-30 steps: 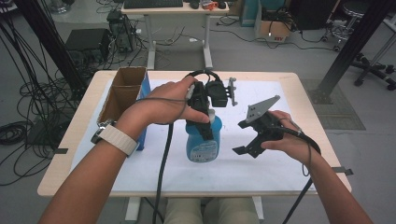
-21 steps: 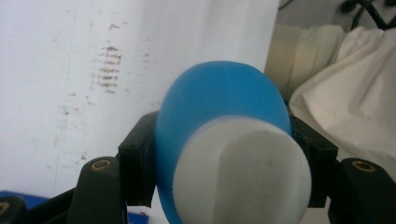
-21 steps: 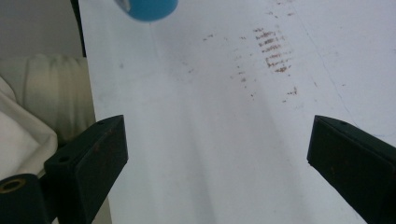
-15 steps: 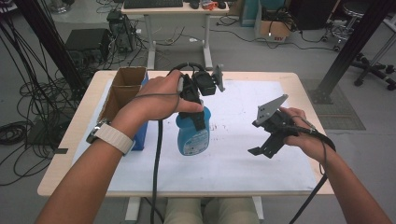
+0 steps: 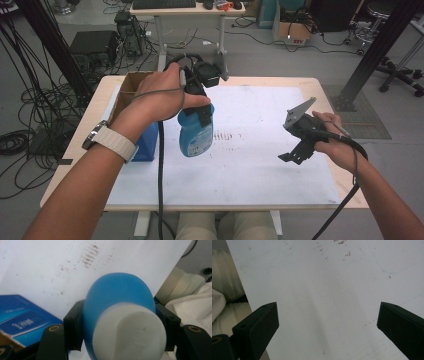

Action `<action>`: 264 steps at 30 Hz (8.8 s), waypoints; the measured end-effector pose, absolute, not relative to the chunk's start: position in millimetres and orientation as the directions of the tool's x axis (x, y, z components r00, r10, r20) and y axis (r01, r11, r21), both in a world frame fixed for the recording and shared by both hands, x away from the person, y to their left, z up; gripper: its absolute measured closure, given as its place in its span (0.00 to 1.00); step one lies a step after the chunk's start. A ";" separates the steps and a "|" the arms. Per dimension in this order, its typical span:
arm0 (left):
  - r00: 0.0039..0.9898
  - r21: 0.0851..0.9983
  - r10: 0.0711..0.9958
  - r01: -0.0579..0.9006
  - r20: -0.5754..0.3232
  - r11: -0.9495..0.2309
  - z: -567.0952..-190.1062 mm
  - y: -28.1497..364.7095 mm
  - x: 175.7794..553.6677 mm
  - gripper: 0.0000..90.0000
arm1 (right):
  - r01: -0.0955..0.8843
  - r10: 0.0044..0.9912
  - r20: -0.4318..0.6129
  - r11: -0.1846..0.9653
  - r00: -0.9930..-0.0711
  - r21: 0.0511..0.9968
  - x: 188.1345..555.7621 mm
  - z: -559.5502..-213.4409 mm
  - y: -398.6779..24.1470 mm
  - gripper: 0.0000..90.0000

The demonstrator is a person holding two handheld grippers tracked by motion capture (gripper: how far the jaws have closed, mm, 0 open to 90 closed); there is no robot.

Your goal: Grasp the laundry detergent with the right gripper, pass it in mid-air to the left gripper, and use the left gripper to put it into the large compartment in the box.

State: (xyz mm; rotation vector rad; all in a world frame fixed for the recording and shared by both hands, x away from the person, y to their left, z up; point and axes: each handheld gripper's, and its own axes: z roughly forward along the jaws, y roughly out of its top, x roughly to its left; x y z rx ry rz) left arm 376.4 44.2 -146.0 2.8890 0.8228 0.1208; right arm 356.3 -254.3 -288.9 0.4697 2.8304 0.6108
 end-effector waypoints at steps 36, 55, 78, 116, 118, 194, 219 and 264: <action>0.459 0.240 0.886 0.854 0.067 -0.461 -51.4 103.7 411.8 0.42 | 0.369 0.458 -0.082 0.798 -0.885 0.477 361.2 -284.2 -273.7 0.04; 0.274 0.257 0.960 0.925 0.061 -0.281 -41.3 154.3 416.5 0.42 | 0.340 0.433 -0.082 0.799 -0.898 0.497 367.1 -283.8 -266.1 0.04; 0.103 0.288 0.993 0.950 0.063 -0.117 -70.8 207.9 434.1 0.42 | 0.364 0.453 -0.054 0.777 -0.890 0.513 374.0 -287.8 -256.5 0.04; 0.077 0.261 0.997 0.962 0.020 -0.080 -210.1 230.1 451.6 0.42 | 0.395 0.465 -0.015 0.770 -0.885 0.501 383.1 -301.8 -247.9 0.04; 0.075 0.258 0.997 0.963 0.019 -0.077 -217.3 229.6 452.0 0.42 | 0.394 0.463 -0.016 0.771 -0.886 0.500 383.5 -302.7 -247.4 0.04; 0.081 0.220 0.996 0.971 0.049 -0.090 -262.7 230.4 454.6 0.41 | 0.403 0.465 0.005 0.761 -0.885 0.509 383.4 -309.0 -248.1 0.04; 0.077 0.221 0.996 0.972 0.043 -0.085 -263.0 231.7 454.4 0.41 | 0.397 0.460 0.004 0.760 -0.888 0.515 384.2 -308.2 -246.5 0.04; 0.078 0.225 0.996 0.971 0.047 -0.087 -263.0 231.2 453.2 0.41 | 0.398 0.460 0.003 0.765 -0.888 0.507 384.0 -308.5 -247.9 0.04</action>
